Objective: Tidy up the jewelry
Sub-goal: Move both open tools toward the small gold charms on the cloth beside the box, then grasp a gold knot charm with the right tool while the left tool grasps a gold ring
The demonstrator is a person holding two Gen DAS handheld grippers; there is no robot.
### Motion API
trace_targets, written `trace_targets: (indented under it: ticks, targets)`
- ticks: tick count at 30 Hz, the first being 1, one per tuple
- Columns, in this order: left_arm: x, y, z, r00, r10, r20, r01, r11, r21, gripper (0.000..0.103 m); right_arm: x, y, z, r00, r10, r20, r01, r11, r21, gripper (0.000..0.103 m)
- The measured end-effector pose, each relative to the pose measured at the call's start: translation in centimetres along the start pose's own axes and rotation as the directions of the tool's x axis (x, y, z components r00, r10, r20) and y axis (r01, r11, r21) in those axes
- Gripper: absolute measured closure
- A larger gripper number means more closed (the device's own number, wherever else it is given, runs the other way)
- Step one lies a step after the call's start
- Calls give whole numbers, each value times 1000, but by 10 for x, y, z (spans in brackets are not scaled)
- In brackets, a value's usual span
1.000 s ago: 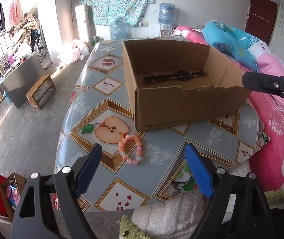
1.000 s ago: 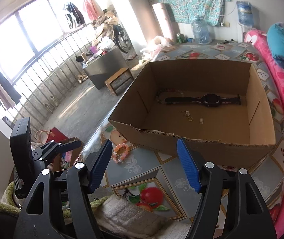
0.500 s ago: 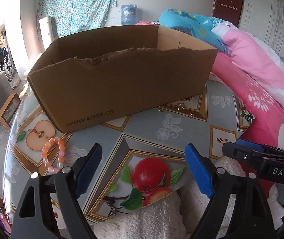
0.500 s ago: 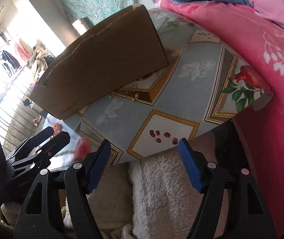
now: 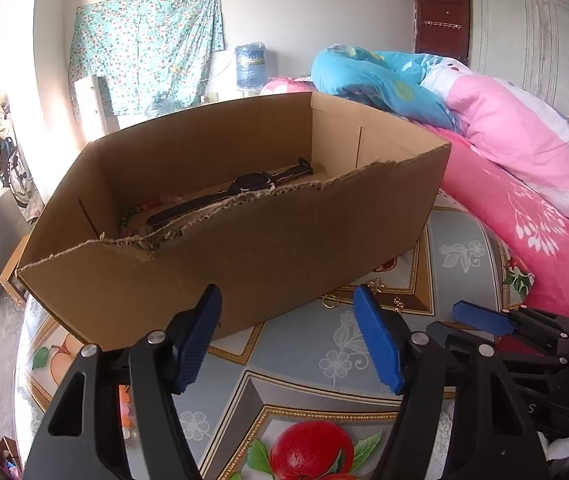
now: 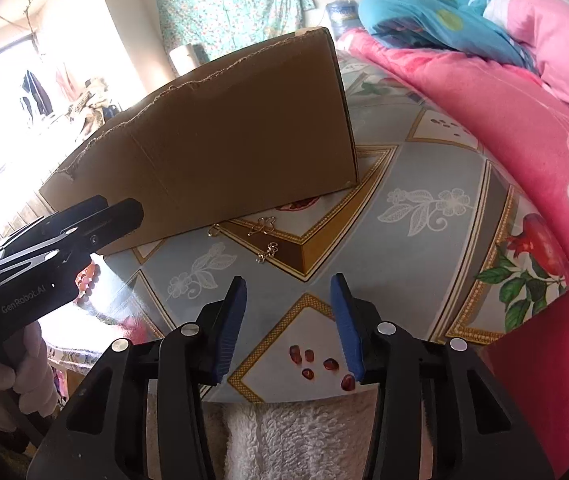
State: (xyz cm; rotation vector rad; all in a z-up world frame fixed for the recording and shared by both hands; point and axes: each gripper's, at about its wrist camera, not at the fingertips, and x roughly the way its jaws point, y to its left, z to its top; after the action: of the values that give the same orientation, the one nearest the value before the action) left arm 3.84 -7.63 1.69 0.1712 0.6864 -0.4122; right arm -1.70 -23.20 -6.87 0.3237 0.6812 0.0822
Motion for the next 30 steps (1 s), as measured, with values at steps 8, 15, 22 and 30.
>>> trace_targets:
  ticks: [8, 15, 22, 30]
  targets:
    - [7, 6, 11, 1000, -24, 7, 25, 999, -22, 40, 6, -4, 2, 999, -10, 35, 11, 1000, -9, 66]
    - [22, 13, 10, 1000, -29, 8, 29, 999, -19, 40, 17, 9, 7, 999, -36, 29, 39, 995, -93, 66]
    - [26, 2, -16, 995, -89, -43, 91, 995, 38, 40, 30, 19, 18, 998, -59, -1, 57, 979, -198, 68]
    - [29, 2, -24, 988, -138, -72, 139, 990, 1, 52, 42, 33, 30, 990, -121, -67, 95, 946, -311, 90]
